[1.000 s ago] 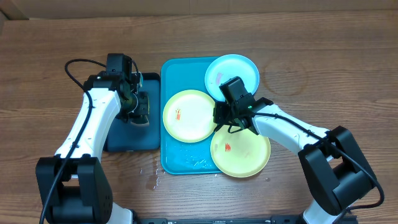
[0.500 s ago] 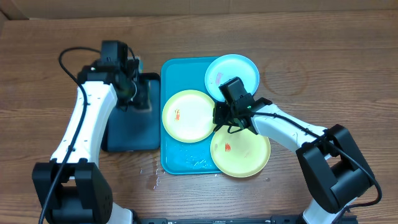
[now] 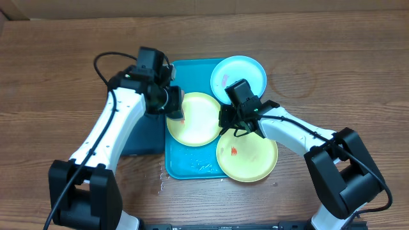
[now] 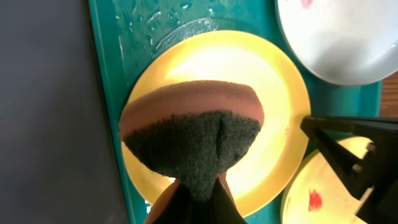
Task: Clean dirty plates on tray and stack at the side
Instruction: 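Carry the sponge with the left gripper onto the upper-left yellow plate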
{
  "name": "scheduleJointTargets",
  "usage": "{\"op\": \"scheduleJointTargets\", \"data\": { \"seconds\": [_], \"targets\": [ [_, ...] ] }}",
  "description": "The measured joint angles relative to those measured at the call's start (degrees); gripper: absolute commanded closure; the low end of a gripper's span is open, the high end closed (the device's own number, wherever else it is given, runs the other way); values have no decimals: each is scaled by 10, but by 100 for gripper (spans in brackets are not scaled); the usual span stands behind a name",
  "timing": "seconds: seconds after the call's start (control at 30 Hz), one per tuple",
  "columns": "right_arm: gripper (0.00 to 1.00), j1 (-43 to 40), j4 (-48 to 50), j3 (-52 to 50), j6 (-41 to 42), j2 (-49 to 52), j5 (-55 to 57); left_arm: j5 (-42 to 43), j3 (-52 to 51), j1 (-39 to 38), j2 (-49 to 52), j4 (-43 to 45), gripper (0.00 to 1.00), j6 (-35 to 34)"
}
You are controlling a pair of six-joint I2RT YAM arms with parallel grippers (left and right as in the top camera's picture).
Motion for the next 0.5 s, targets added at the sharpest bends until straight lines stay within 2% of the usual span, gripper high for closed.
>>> {"op": "scheduleJointTargets", "data": {
  "seconds": [0.5],
  "targets": [
    [96,0,1,0,0,0,0,5,-25,-5,0,58,96,-32]
  ]
}}
